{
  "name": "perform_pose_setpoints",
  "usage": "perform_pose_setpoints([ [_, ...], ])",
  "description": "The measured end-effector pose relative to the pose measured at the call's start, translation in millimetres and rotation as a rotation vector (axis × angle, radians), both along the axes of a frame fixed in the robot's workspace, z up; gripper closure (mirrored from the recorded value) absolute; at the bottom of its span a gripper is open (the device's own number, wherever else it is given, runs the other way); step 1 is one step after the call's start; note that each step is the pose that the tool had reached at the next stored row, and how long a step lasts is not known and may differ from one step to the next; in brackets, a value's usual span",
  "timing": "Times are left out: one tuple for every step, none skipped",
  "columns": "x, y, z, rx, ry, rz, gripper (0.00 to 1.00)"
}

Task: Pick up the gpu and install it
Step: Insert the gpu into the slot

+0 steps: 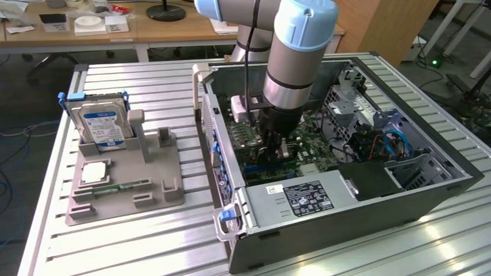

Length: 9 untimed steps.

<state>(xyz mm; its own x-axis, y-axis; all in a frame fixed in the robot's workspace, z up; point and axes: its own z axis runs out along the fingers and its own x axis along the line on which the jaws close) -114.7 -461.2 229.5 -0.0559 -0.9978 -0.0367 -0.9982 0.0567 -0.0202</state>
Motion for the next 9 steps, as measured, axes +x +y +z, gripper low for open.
perform_pose_setpoints([
  [-0.1,0.0,0.0,-0.0001,-0.0022,0.000,0.72],
  [-0.1,0.0,0.0,0.0000,-0.0053,0.000,0.72],
  [-0.1,0.0,0.0,0.0000,-0.0088,0.000,0.72],
  [0.0,0.0,-0.1,0.0001,-0.0116,0.000,0.72],
  [0.0,0.1,-0.1,0.0002,-0.0123,0.000,0.72],
  [-0.3,0.1,-0.1,0.0001,-0.0125,0.000,0.72],
  [-0.8,0.1,0.0,-0.0001,-0.0125,0.000,0.72],
  [-1.2,0.1,0.0,0.0000,-0.0125,0.000,0.72],
  [-1.5,0.1,0.0,0.0001,-0.0126,0.000,0.72],
])
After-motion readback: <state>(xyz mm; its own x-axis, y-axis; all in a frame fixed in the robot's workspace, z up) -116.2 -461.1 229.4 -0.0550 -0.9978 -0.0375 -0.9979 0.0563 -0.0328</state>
